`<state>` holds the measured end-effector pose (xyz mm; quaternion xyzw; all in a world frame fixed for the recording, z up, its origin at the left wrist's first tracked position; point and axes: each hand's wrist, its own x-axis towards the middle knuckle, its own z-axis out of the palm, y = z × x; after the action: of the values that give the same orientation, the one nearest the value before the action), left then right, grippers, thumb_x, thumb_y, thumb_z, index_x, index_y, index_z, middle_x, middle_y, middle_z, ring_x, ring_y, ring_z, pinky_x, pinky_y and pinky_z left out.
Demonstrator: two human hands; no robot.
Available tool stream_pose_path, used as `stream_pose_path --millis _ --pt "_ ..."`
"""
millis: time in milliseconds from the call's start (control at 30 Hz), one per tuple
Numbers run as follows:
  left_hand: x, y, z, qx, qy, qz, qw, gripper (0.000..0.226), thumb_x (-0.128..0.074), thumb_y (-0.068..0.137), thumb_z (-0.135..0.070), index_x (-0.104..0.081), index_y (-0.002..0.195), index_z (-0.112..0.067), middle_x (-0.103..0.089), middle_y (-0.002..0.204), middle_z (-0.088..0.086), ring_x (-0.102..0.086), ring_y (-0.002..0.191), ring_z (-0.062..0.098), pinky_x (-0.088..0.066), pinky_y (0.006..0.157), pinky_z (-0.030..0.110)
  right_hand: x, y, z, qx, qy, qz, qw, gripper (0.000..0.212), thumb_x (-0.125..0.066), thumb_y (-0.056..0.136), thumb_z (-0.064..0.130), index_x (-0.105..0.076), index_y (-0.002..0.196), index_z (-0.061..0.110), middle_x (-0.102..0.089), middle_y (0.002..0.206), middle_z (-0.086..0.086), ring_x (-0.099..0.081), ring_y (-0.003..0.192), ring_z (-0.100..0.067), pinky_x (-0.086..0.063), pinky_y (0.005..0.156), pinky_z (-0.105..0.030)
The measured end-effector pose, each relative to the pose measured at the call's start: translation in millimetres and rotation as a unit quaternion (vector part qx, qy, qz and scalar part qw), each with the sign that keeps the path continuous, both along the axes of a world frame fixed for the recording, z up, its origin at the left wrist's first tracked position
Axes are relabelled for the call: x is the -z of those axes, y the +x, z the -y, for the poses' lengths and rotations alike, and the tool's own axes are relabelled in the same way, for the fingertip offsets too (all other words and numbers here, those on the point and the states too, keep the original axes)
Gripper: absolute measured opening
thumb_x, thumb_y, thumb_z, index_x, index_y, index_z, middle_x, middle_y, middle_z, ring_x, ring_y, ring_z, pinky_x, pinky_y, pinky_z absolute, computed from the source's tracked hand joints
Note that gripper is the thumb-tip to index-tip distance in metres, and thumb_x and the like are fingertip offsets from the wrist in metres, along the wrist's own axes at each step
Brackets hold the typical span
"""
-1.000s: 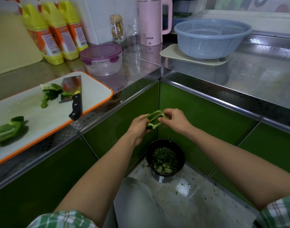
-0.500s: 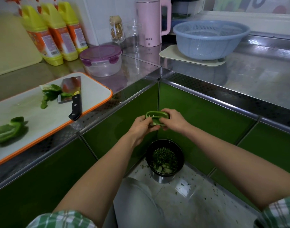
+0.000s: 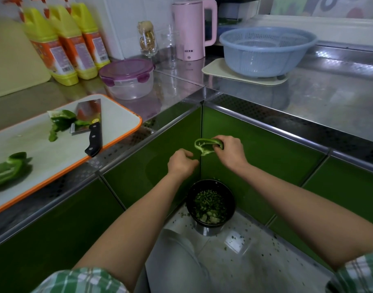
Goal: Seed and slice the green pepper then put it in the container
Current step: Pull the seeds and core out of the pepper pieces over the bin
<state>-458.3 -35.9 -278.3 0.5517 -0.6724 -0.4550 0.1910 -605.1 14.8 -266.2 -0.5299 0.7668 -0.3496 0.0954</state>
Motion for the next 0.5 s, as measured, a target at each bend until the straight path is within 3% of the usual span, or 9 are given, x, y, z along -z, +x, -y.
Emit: stream_pose_path --millis 67,133,233,367,433,500 --pt "0.0 -3.4 1.9 -0.030 -0.041 0.014 0.999 0.016 -0.071 0.085 -0.025 -0.056 0.084 -0.021 -0.067 0.092 0.004 -0.065 0.088 0.022 -0.055 0.088 0.043 -1.4 -5.0 -1.1 0.000 0.011 -0.006 1.000 0.023 -0.061 0.091 0.008 -0.070 0.111 0.013 -0.070 0.098 -0.004 -0.057 0.075 -0.010 -0.043 0.070 -0.020" --pt "-3.2 -9.1 2.7 -0.041 -0.066 0.023 0.997 0.013 -0.070 0.087 -0.028 -0.063 0.080 -0.020 -0.067 0.086 0.000 -0.064 0.082 0.018 -0.056 0.085 0.041 -2.2 -9.9 -2.0 0.001 0.022 -0.010 1.000 0.022 -0.060 0.091 0.007 -0.069 0.110 0.013 -0.070 0.096 -0.004 -0.057 0.073 -0.010 -0.043 0.067 -0.019" --pt "-6.2 -12.7 5.7 -0.035 -0.089 0.057 0.994 0.014 -0.060 0.094 -0.018 -0.073 0.100 -0.022 -0.071 0.107 -0.001 -0.067 0.090 0.020 -0.057 0.083 0.040 -2.7 -16.4 -2.3 0.008 0.032 -0.016 0.999 0.015 -0.062 0.089 0.008 -0.067 0.103 0.012 -0.068 0.091 -0.004 -0.056 0.075 -0.013 -0.044 0.070 -0.023" --pt "-10.4 -14.0 7.4 -0.022 -0.090 0.041 0.995 0.029 -0.056 0.096 -0.025 -0.063 0.123 -0.018 -0.066 0.117 0.002 -0.066 0.095 0.021 -0.056 0.086 0.038 -6.2 -20.6 -3.8 -0.018 0.038 -0.029 0.999 0.006 -0.063 0.089 0.010 -0.063 0.092 0.014 -0.060 0.080 0.001 -0.056 0.076 -0.015 -0.040 0.069 -0.024" --pt "-12.3 -16.4 6.0 -0.006 -0.063 0.021 0.998 0.028 -0.059 0.093 -0.033 -0.065 0.114 -0.017 -0.068 0.107 0.004 -0.066 0.093 0.022 -0.056 0.087 0.040 -7.5 -18.8 -3.5 -0.041 0.035 -0.029 0.998 0.006 -0.064 0.088 0.011 -0.063 0.091 0.016 -0.058 0.077 0.003 -0.055 0.073 -0.013 -0.038 0.067 -0.024" --pt "-13.0 -18.5 4.9 -0.001 -0.045 0.015 0.999 0.020 -0.064 0.088 -0.038 -0.067 0.093 -0.019 -0.070 0.092 0.004 -0.068 0.087 0.021 -0.058 0.085 0.040 -9.2 -15.8 -3.3 -0.063 0.025 -0.032 0.997 0.007 -0.065 0.087 0.012 -0.064 0.089 0.018 -0.059 0.075 0.004 -0.053 0.069 -0.011 -0.036 0.064 -0.023"
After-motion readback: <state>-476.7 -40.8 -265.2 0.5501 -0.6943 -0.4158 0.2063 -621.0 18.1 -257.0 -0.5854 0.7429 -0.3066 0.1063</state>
